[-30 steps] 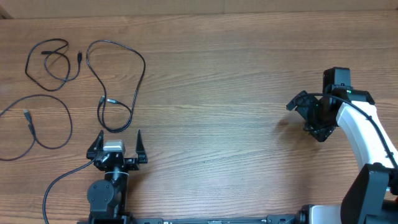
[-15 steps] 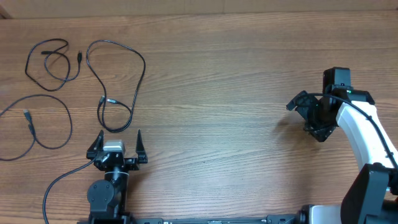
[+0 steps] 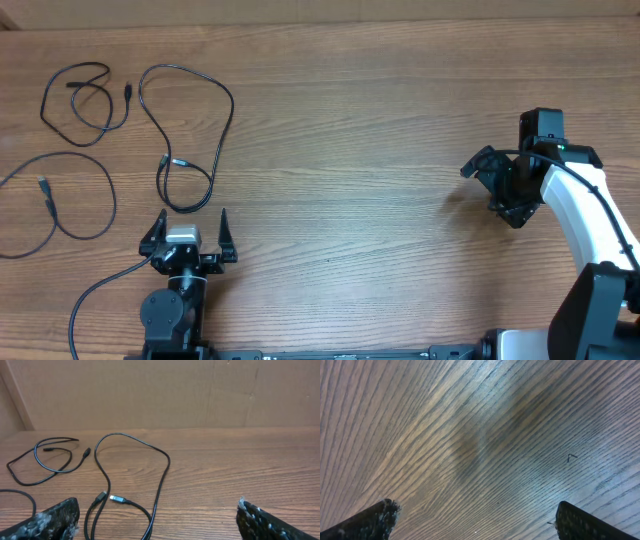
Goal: Untangle cables
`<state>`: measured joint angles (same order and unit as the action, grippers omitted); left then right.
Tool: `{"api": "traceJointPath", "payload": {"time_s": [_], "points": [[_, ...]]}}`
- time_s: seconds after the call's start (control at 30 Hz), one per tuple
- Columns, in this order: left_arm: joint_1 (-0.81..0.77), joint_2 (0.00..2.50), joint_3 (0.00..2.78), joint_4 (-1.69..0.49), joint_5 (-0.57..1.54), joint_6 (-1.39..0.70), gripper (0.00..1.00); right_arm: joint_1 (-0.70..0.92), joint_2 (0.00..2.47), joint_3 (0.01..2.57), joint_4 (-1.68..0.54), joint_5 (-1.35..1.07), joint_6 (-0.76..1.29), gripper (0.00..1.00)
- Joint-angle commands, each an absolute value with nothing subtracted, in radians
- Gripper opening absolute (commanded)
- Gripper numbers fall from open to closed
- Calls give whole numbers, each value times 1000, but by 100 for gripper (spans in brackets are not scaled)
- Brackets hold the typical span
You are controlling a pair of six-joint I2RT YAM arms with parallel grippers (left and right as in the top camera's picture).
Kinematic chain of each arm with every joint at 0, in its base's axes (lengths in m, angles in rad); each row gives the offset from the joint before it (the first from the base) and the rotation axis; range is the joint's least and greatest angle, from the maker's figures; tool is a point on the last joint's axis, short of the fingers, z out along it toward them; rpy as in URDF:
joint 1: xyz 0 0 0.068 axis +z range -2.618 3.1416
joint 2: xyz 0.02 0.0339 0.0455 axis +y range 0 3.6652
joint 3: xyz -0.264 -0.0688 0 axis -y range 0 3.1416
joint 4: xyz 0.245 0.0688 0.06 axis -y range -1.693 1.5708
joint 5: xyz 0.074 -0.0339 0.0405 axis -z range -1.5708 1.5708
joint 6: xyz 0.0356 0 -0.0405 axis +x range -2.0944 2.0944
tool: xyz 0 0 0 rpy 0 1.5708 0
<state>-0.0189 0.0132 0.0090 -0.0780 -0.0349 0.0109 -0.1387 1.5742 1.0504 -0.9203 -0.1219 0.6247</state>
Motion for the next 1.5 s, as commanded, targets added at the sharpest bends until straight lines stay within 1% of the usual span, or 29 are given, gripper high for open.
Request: {"api": "traceJointPath", "payload": {"time_s": [0.0, 0.1, 0.2, 0.3, 0.67, 0.9, 0.97, 1.03, 1.13, 1.27, 1.47], "points": [[-14, 4, 5, -75, -44, 30, 99, -144, 1573, 1045, -913, -82, 621, 100], [-14, 4, 5, -75, -44, 30, 100, -141, 1556, 1044, -916, 9, 621, 100], [-14, 4, 5, -75, -44, 30, 100, -127, 1517, 1044, -886, 38, 616, 100], [-14, 4, 5, -75, -44, 30, 99, -95, 1451, 1044, -834, 36, 518, 100], [-14, 4, 5, -75, -44, 30, 99, -43, 1207, 1024, -735, 36, 308, 100], [-14, 4, 5, -75, -44, 30, 99, -28, 974, 815, -514, 18, 305, 100], [-14, 4, 5, -75, -44, 30, 99, -7, 904, 744, -435, 9, 305, 100], [-14, 4, 5, -75, -44, 31, 100, 36, 780, 627, -302, 6, 289, 100], [-14, 4, 5, -75, -44, 30, 99, 71, 660, 525, -208, 7, 252, 100], [-14, 4, 5, -75, -44, 30, 99, 78, 499, 422, -161, 10, 244, 100], [-14, 4, 5, -75, -44, 30, 100, 76, 325, 347, -168, 10, 147, 100]]}}
